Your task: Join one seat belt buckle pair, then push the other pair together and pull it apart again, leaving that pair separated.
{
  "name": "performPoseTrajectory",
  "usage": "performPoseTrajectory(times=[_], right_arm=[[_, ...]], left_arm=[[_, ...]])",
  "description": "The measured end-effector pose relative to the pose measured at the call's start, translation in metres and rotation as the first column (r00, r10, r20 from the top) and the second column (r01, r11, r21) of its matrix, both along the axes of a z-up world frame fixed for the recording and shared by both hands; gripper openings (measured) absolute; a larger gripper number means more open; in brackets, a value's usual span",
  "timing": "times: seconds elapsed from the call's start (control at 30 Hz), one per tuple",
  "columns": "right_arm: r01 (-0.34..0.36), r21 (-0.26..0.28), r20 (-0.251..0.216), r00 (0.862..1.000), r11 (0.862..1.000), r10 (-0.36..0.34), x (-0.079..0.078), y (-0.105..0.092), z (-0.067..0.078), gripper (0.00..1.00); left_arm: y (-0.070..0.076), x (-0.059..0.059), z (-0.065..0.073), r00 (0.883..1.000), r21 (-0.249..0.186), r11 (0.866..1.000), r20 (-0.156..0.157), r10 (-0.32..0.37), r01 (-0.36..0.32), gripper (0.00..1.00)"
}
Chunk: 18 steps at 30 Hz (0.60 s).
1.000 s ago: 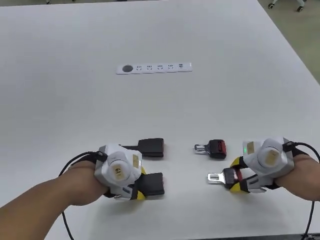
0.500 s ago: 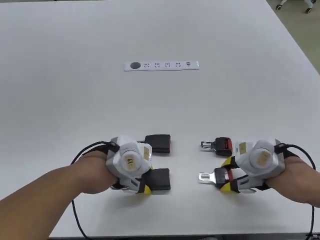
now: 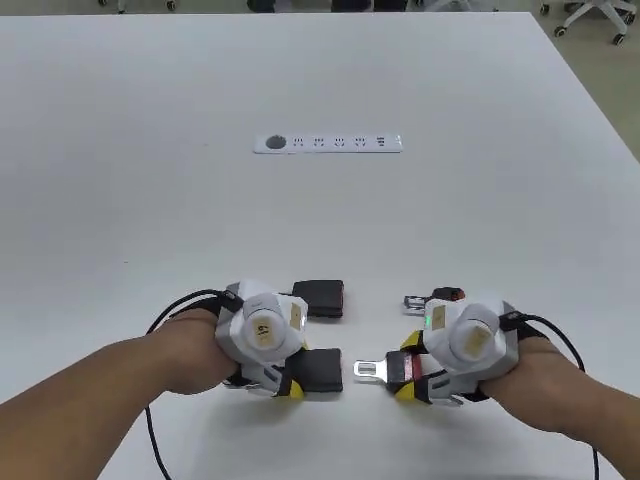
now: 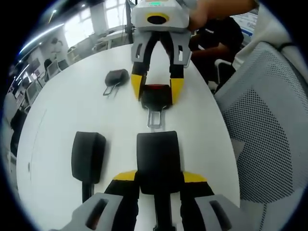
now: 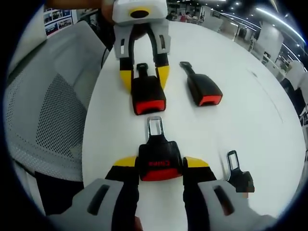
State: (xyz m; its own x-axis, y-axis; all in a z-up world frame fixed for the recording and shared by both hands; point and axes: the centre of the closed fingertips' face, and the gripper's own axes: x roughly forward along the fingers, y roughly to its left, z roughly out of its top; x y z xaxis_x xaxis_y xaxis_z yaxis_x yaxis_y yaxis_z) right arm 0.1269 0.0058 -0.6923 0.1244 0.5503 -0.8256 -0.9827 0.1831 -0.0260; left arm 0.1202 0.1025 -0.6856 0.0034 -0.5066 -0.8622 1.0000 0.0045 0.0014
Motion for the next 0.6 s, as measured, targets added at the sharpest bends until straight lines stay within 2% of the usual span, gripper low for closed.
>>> performPoseTrajectory(times=[0.2,0.43,0.6], right_arm=[[-0.012,0.002,0.006,1.000,1.000,0.012,-0.002,0.012,0.000,0.34],[-0.012,-0.017,0.018,1.000,1.000,0.012,-0.001,0.011,0.001,0.34],[-0.042,-0.037,0.043,0.998,0.998,0.043,-0.003,0.016,0.001,0.34]], left_arm=[[0.001,0.002,-0.002,1.000,0.000,1.000,-0.001,0.002,-0.002,0.33],[0.002,0.003,-0.002,1.000,0.007,1.000,-0.007,0.005,-0.005,0.33],[0.001,0.002,-0.002,1.000,0.011,1.000,-0.007,0.006,-0.006,0.33]])
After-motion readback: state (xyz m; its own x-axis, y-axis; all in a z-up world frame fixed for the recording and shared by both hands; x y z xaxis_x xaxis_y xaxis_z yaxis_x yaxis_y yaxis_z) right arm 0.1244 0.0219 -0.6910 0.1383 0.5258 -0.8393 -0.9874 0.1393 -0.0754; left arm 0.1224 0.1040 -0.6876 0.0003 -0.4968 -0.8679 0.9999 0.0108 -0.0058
